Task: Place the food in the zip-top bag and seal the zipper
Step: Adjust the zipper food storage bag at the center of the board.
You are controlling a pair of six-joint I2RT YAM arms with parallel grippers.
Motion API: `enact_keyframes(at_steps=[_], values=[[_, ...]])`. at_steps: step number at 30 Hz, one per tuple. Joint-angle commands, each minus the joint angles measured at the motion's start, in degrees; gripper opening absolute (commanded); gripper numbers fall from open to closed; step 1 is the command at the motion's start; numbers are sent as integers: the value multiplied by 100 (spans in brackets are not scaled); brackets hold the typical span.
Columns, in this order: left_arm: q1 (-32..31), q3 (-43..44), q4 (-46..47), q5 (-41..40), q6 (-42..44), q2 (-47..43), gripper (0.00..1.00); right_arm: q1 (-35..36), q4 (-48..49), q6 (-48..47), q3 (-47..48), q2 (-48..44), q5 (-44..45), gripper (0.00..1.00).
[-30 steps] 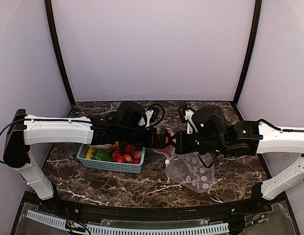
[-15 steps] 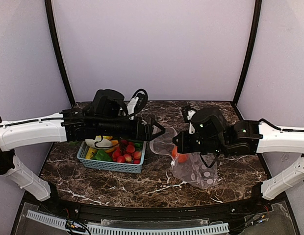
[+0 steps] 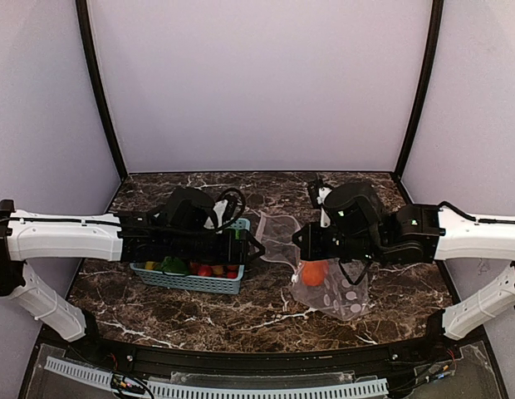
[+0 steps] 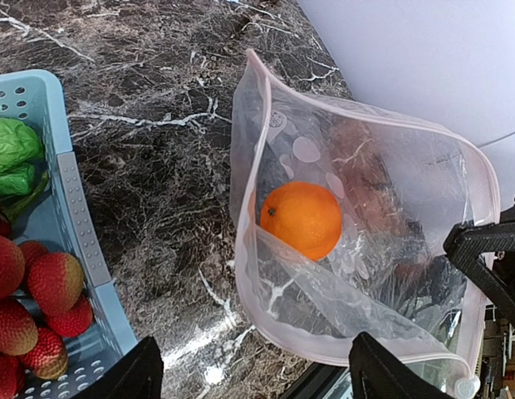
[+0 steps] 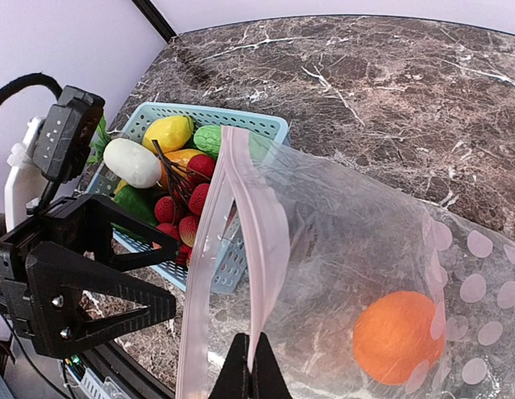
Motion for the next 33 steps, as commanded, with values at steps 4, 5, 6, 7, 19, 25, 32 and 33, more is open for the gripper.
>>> enact_keyframes(at_steps=[4,5,6,7,19,25,32,33], values=[[-1,142,497,152,-165,364,70,-29,42,-38,1,-84,-12,0],[1,164,493,153,-166,393,68,-30,43,-48,-4,-84,-12,0],[9,177,492,145,-174,443,64,-28,43,-47,0,-82,-14,0],[11,203,490,141,-183,459,61,-33,40,-58,-3,-85,-15,0],[29,742,632,351,-44,783,10,-28,2,-88,0,-106,63,0],[29,714,612,368,-49,607,1,-30,-80,-56,-17,-136,134,0],[54,408,24,67,146,181,37,-28,-114,-73,19,-109,144,0],[71,366,-131,-74,170,99,44,-32,-114,-72,22,-108,141,0]])
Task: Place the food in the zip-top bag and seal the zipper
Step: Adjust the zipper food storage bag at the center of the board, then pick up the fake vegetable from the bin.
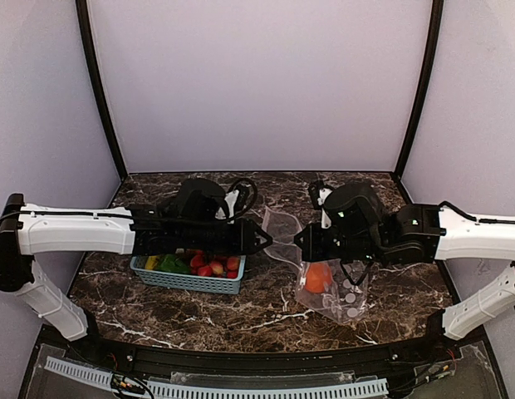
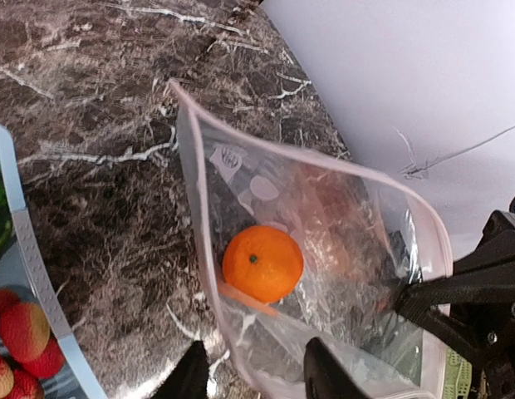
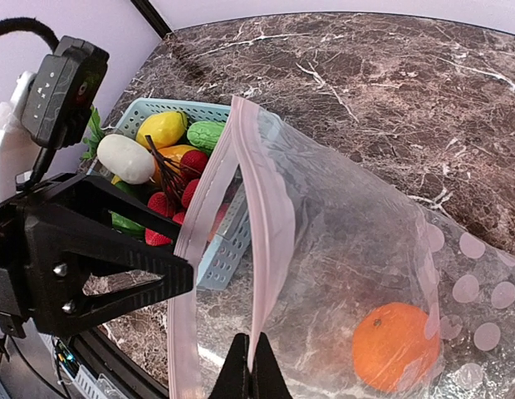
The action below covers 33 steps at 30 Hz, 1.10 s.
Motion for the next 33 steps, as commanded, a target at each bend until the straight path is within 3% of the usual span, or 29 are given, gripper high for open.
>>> enact_keyframes(at_steps=[1,7,10,14,21,29,33], values=[[70,-316,-667,-368,219,-712,52,-33,0,-49,26,-92,119,0],[579,-743,-1484,-770,359,-1799,72,-31,-2,-57,9,-68,122,0],[1168,-1248,-1689,-795,300,-2320,79,-28,8,-55,21,-44,123,0],[1992,-1824,-1704,-587,223,-2879,94,-25,14,-91,64,-21,107,0],[2957,-2545,-1467,-312,-98,-3076,98,-31,9,-85,32,-46,84,0],[3243,-2924,-1087,-610,-385,-2896,99,-25,-2,-61,-28,-119,107,0],[3333,-3059,-890,-628,-465,-2840,93,-31,-6,-64,-35,-95,98,0]])
